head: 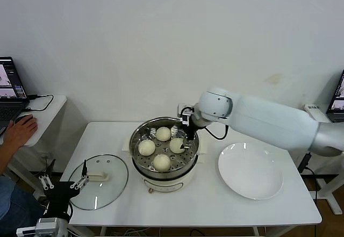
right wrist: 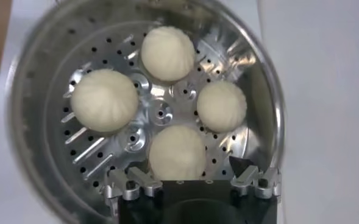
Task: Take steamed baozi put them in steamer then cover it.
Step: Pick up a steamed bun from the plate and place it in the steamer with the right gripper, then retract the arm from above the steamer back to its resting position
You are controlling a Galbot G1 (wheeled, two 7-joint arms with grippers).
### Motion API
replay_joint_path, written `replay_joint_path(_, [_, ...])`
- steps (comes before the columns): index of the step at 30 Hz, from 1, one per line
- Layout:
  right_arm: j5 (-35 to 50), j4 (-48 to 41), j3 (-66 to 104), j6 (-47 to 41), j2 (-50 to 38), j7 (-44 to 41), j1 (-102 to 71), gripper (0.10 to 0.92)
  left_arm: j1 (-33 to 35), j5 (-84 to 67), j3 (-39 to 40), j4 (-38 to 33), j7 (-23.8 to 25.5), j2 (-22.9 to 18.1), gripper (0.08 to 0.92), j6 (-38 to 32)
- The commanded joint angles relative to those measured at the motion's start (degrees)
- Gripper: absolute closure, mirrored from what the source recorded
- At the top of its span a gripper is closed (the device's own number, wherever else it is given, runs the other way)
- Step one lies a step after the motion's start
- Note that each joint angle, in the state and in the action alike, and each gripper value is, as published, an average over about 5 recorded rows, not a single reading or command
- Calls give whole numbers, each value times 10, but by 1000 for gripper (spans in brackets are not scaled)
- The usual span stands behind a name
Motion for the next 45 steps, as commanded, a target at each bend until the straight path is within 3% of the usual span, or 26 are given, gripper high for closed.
replay_joint_path(1, [18,165,105,9,-189,68,-47,202,-1,1,4,1,1,2,177,1])
replay_joint_path(6, [8,220,296,53,-282,171,-267,203,-6,2,6,9,1,3,177,0])
replay_joint_path(11, [-18,244,530,149,-296,283,-573,202,-9,10,13,26,0,1,177,-5])
replay_joint_path(15, [-81,241,749,243,-229,332,-802,203,-11,20,20,39,-1,-1,177,-12])
replay_joint_path(20, [-164,220,910,371,-57,353,-961,203,-17,36,26,63,-7,-2,177,-24])
replay_joint_path(26, [-202,159,1039,519,140,326,-1037,203,-33,68,38,102,-15,1,177,-36])
replay_joint_path(30, [-198,126,1082,568,217,305,-1060,203,-46,118,48,132,-23,3,177,-46])
replay_joint_path(33, [-189,121,1091,582,247,295,-1081,202,-55,218,47,158,-30,2,177,-51])
replay_joint_path(39, [-183,141,1094,582,273,299,-1116,203,-63,574,4,227,-31,12,177,-89])
replay_joint_path(45, [-185,145,1098,584,280,303,-1124,203,-26,738,-25,258,-47,49,177,-104])
